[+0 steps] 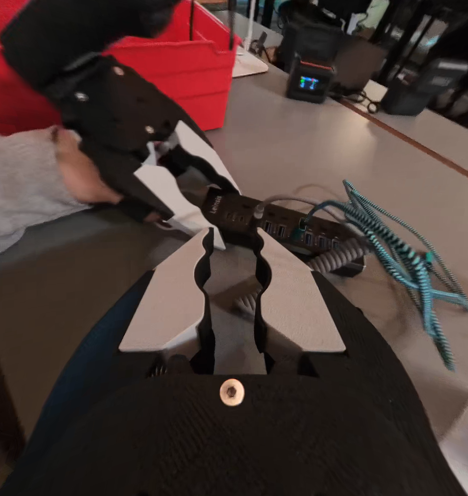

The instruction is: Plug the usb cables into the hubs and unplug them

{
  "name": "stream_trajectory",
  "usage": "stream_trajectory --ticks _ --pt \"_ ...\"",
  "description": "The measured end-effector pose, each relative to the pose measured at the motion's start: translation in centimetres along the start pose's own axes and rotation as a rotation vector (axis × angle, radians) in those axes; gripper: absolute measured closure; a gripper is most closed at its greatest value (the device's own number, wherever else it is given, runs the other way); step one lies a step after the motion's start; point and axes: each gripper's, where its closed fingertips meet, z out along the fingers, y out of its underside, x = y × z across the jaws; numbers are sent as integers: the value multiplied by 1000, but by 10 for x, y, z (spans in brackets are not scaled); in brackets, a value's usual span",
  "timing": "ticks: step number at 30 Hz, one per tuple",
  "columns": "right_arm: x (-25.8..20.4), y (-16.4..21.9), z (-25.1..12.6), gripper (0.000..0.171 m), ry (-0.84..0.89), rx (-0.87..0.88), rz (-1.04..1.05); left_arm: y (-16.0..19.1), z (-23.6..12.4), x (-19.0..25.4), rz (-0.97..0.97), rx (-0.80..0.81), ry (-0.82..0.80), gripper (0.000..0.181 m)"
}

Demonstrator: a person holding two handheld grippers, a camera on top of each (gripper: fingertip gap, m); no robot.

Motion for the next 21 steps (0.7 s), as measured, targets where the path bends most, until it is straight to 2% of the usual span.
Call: stream_trajectory --ticks 2,5,8,12,16,21 --pt "-3 -17 -20 139 8 30 -116 -3 -1 -2 84 3 -46 123" --pt "6 -59 -50 132 5 68 -325 -10 -5 -6 312 13 -167 124" --pt "27 -72 -48 132 -106 -78 -496 -17 -9 -8 567 3 -300 124" --pt "43 -41 -13 130 -421 -391 -513 -24 -14 -5 829 0 -426 123" --pt "59 3 15 127 -556 -681 -629 -31 -17 3 979 24 -477 123" --pt "43 25 25 127 -722 -862 -709 -33 -18 5 1036 30 -507 123"
